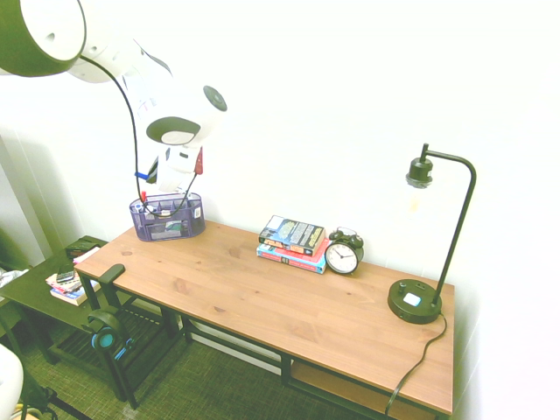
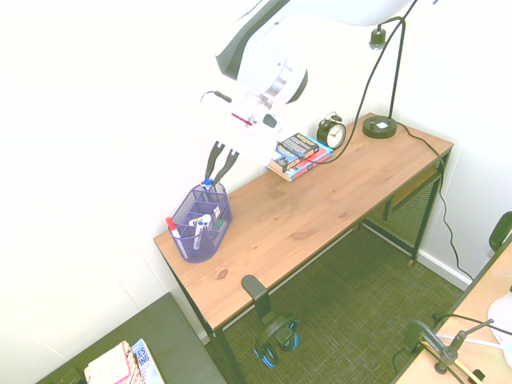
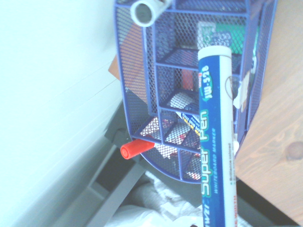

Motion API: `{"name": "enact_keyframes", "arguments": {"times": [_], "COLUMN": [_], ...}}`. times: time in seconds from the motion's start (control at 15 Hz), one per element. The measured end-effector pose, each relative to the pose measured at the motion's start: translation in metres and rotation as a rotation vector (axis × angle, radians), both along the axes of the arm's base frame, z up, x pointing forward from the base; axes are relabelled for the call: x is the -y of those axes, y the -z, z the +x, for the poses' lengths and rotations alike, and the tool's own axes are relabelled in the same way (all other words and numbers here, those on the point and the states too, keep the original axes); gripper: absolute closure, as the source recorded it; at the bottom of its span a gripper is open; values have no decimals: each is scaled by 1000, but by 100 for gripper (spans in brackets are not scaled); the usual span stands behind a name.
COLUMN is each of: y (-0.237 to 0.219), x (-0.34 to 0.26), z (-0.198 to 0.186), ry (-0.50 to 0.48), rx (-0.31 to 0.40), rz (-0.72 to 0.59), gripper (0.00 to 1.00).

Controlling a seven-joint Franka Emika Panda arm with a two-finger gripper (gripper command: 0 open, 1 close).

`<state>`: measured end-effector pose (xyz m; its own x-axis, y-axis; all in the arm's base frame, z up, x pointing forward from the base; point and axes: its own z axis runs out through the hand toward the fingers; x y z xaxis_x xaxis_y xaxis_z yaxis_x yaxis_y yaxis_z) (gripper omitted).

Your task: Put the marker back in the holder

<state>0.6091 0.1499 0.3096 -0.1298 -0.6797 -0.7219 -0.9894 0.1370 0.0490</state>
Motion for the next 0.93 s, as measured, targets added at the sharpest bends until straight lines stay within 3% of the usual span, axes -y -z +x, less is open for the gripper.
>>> {"name": "enact_keyframes", "arguments": {"times": [0.2,0.4,0.93], "y": [32,42,63], "x": [8,24,28], "z": [3,13,28], "ry": [94,160,192], "rx": [-38,9,37], "rz": [54,103,131], "gripper": [100,100,100]}}
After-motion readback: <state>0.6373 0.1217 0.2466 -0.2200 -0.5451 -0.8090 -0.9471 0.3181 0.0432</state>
